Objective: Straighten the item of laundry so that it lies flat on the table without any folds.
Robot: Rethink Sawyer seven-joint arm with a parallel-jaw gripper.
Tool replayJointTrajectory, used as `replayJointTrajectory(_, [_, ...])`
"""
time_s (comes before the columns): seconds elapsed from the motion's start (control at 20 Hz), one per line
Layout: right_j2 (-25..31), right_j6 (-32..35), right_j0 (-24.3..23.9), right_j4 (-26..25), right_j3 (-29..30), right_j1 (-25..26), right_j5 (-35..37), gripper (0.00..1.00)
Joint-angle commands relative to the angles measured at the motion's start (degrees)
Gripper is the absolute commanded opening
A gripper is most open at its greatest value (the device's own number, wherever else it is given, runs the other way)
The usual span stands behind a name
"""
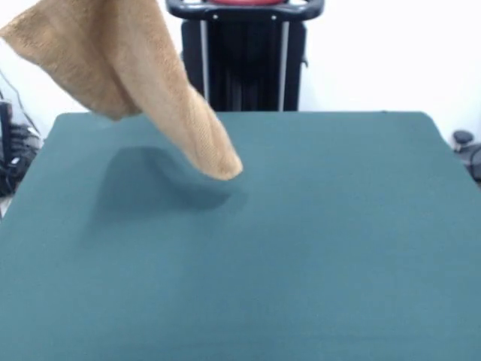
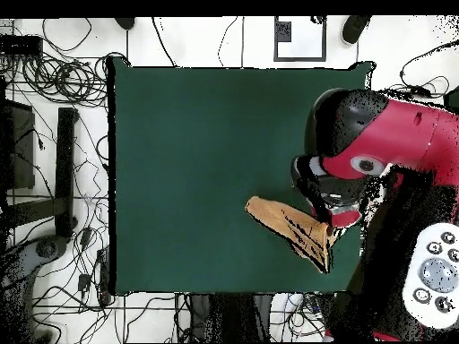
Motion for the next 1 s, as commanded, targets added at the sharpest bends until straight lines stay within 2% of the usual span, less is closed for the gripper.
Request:
replayJointTrajectory(0.05, [4.19, -2.5, 0.27, -0.92, 6.39, -1.96, -14.98, 0.0])
replayJointTrajectory(0.2, [4.46, 0.0, -0.74, -3.01, 15.85, -5.19, -42.49, 0.0])
replayJointTrajectory(0.45, [4.9, -1.02, -2.08, -1.42, 18.72, -6.52, -51.59, 0.0])
replayJointTrajectory(0.6, [4.36, 1.0, -1.92, -1.54, 20.21, -7.94, -61.93, 0.0])
replayJointTrajectory(0.8, [3.16, 1.88, -1.13, -2.23, 21.62, -10.77, -71.46, 0.0])
replayJointTrajectory(1.0, [4.45, 0.02, -2.43, -0.83, 23.55, -12.23, -75.03, 0.0])
